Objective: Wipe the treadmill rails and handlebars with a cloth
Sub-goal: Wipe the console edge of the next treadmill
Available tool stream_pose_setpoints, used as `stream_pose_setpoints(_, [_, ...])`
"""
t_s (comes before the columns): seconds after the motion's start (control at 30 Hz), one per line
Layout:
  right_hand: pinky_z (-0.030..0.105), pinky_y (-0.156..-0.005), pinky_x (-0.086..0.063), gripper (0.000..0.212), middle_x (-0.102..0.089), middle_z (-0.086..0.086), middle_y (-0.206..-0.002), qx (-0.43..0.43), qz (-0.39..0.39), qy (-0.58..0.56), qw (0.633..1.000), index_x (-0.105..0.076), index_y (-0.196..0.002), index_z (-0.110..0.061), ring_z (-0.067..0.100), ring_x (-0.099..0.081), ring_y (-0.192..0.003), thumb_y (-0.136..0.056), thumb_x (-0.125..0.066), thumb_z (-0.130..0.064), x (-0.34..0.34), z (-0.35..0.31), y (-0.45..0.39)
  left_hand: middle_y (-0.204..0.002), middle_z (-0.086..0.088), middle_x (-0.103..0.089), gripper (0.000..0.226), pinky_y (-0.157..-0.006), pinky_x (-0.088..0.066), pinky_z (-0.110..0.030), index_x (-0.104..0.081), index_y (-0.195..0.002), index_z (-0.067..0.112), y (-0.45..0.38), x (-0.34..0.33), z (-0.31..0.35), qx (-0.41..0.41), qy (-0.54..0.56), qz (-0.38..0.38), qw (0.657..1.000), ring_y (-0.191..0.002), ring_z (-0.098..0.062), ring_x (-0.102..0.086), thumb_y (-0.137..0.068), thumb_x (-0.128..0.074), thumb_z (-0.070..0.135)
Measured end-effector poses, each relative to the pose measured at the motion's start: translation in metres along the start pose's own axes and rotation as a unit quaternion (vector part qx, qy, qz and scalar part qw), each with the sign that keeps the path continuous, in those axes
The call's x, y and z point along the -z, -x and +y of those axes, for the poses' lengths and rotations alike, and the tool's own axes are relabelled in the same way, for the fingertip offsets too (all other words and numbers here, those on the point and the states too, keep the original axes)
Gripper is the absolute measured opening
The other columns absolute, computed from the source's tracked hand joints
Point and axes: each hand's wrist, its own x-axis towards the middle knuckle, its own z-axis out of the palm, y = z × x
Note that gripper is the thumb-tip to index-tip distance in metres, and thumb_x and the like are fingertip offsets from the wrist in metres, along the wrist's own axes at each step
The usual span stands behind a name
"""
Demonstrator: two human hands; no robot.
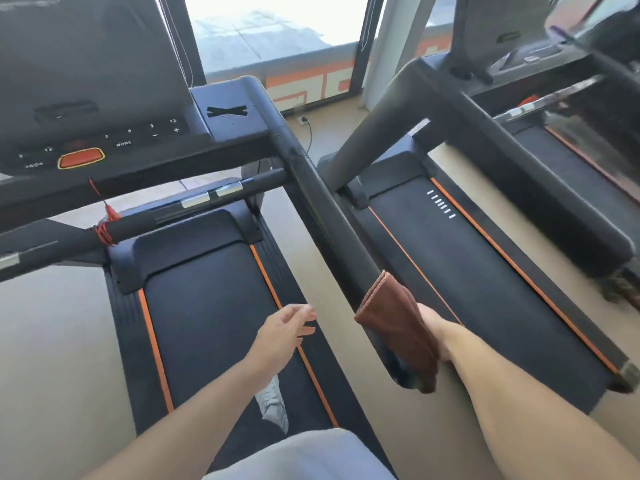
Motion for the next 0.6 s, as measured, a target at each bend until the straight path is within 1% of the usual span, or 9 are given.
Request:
stream_pose_setpoints(0.1, [0.048, -0.098, -0.052, 0.035, -0.072, 0.013, -0.098, -0.093, 0.017, -0.244, 0.965, -0.064, -0.129, 0.003, 0.031, -0.064, -0.092, -0.11, -0.044, -0.02, 0.009, 0.056, 0.0, -0.115, 0.013, -0.072, 0.026, -0.102, -0.051, -0.034, -0.069, -0.117, 0.028, 0.014, -0.031, -0.015, 0.005, -0.001, -0.021, 1.0, -0.105, -0.007, -0.07, -0.104, -0.05, 0.04])
stream_pose_setpoints(0.2, [0.029, -0.074, -0.053, 0.035, -0.07, 0.004, -0.091, -0.098, 0.096, -0.297, 0.945, -0.068, -0.114, -0.006, 0.024, -0.064, -0.085, -0.112, -0.039, -0.026, 0.002, 0.074, 0.023, -0.114, 0.013, -0.072, 0.027, -0.104, -0.051, -0.037, -0.068, -0.118, 0.027, 0.025, -0.054, -0.026, 0.004, -0.003, -0.026, 1.0, -0.104, -0.008, -0.07, -0.104, -0.049, 0.04])
stream_pose_setpoints(0.27, [0.017, -0.066, -0.05, 0.02, -0.064, -0.002, -0.098, -0.048, 0.134, -0.251, 0.957, -0.058, -0.114, -0.019, 0.026, -0.065, -0.097, -0.112, -0.039, -0.02, -0.009, 0.077, 0.04, -0.115, 0.011, -0.072, 0.027, -0.104, -0.051, -0.037, -0.067, -0.119, 0.026, 0.03, -0.065, -0.031, 0.002, -0.003, -0.022, 1.0, -0.104, -0.008, -0.07, -0.104, -0.049, 0.04])
stream_pose_setpoints(0.3, [0.017, -0.077, -0.05, 0.022, -0.066, 0.002, -0.112, -0.026, 0.151, -0.241, 0.958, -0.056, -0.126, -0.023, 0.03, -0.063, -0.117, -0.111, -0.04, -0.029, -0.017, 0.088, 0.038, -0.115, 0.011, -0.072, 0.027, -0.104, -0.051, -0.037, -0.067, -0.118, 0.025, 0.033, -0.069, -0.033, 0.002, -0.001, -0.018, 1.0, -0.104, -0.009, -0.07, -0.104, -0.049, 0.039])
stream_pose_setpoints(0.37, [0.028, -0.103, -0.042, 0.062, -0.059, 0.0, -0.141, 0.02, 0.189, -0.26, 0.947, -0.046, -0.148, -0.025, 0.029, -0.05, -0.14, -0.097, -0.041, -0.06, -0.032, 0.113, 0.032, -0.114, 0.01, -0.072, 0.026, -0.103, -0.051, -0.037, -0.068, -0.117, 0.024, 0.037, -0.073, -0.037, 0.004, 0.001, -0.013, 1.0, -0.104, -0.009, -0.07, -0.104, -0.05, 0.038])
stream_pose_setpoints(0.4, [0.027, -0.107, -0.039, 0.067, -0.056, -0.013, -0.144, 0.045, 0.196, -0.256, 0.946, -0.044, -0.15, -0.031, 0.019, -0.049, -0.141, -0.093, -0.041, -0.066, -0.035, 0.127, 0.027, -0.114, 0.011, -0.072, 0.026, -0.103, -0.052, -0.036, -0.068, -0.117, 0.025, 0.038, -0.073, -0.038, 0.002, 0.0, -0.009, 1.0, -0.104, -0.009, -0.07, -0.104, -0.05, 0.038])
stream_pose_setpoints(0.47, [0.011, -0.103, -0.037, 0.036, -0.055, -0.042, -0.129, 0.142, 0.222, -0.18, 0.948, -0.045, -0.137, -0.051, -0.008, -0.053, -0.128, -0.101, -0.05, -0.052, -0.048, 0.115, 0.048, -0.112, 0.012, -0.073, 0.023, -0.101, -0.053, -0.035, -0.069, -0.115, 0.027, 0.039, -0.07, -0.042, -0.003, -0.003, 0.005, 1.0, -0.103, -0.008, -0.07, -0.103, -0.053, 0.038])
stream_pose_setpoints(0.53, [0.011, -0.098, -0.043, 0.028, -0.061, -0.032, -0.12, 0.21, 0.272, -0.087, 0.935, -0.05, -0.124, -0.052, -0.004, -0.06, -0.114, -0.1, -0.059, -0.041, -0.052, 0.108, 0.059, -0.111, 0.014, -0.073, 0.019, -0.098, -0.053, -0.033, -0.069, -0.113, 0.029, 0.038, -0.066, -0.046, -0.006, -0.01, 0.017, 1.0, -0.102, -0.006, -0.071, -0.101, -0.056, 0.038])
stream_pose_setpoints(0.6, [0.027, -0.103, -0.048, 0.038, -0.063, -0.011, -0.126, 0.242, 0.305, 0.033, 0.92, -0.054, -0.13, -0.04, 0.013, -0.059, -0.117, -0.095, -0.069, -0.037, -0.052, 0.104, 0.058, -0.112, 0.015, -0.073, 0.018, -0.098, -0.054, -0.032, -0.069, -0.114, 0.031, 0.035, -0.062, -0.046, -0.008, -0.016, 0.017, 1.0, -0.101, -0.004, -0.071, -0.1, -0.058, 0.038])
